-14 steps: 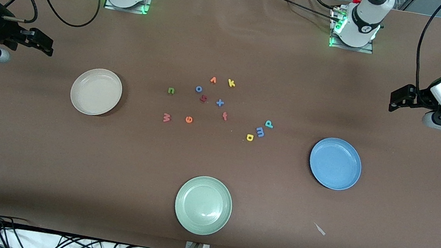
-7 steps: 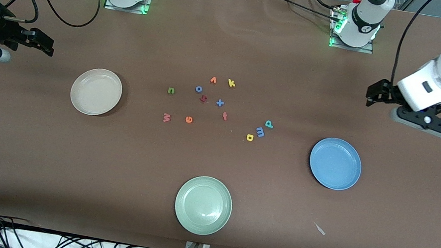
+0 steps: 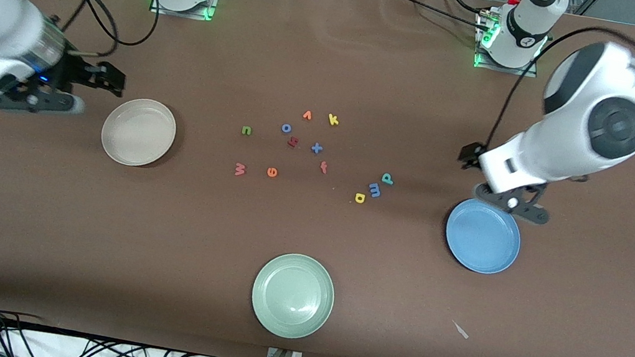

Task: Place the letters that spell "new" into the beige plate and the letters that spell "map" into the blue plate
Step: 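Reach the right gripper to the pink W while the left gripper reaches the blue E, then grasp the pink W with the right gripper while the left gripper grasps E, then drop the W on the white plate while the left gripper drops E on blue, then grasp the green u with the right gripper while the left gripper grasps P, then drop the u on the white plate while the left gripper drops P on blue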

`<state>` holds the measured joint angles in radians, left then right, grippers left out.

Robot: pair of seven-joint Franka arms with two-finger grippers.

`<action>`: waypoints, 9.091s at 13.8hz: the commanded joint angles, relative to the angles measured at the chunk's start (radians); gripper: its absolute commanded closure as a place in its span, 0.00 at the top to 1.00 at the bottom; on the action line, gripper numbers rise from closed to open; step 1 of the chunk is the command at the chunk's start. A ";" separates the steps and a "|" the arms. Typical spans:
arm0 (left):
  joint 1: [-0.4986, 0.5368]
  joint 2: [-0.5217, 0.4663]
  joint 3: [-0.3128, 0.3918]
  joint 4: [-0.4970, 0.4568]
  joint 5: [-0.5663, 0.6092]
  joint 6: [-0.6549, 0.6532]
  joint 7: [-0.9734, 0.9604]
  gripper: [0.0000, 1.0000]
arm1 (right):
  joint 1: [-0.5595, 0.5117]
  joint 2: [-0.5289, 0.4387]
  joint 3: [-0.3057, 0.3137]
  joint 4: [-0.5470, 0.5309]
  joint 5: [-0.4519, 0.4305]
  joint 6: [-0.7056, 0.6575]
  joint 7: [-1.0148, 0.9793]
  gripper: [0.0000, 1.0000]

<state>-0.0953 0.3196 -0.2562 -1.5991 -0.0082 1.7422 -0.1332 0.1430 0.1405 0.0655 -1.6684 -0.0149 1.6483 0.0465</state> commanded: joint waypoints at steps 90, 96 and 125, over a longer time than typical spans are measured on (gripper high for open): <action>-0.190 0.377 -0.024 -0.144 0.063 0.445 -0.511 0.59 | 0.397 0.289 0.007 -0.571 0.004 0.992 0.601 0.40; -0.193 0.380 -0.023 -0.148 0.063 0.444 -0.513 0.29 | 0.394 0.288 0.005 -0.568 0.004 0.990 0.598 0.07; 0.125 0.329 -0.043 0.042 0.245 0.095 0.046 1.00 | 0.429 0.181 -0.374 -0.387 0.180 0.533 -0.042 1.00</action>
<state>0.0559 0.6622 -0.2820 -1.5603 0.2410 1.8411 -0.0584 0.5372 0.2931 -0.3257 -2.1248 0.1265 2.2089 -0.0491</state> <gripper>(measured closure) 0.463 0.000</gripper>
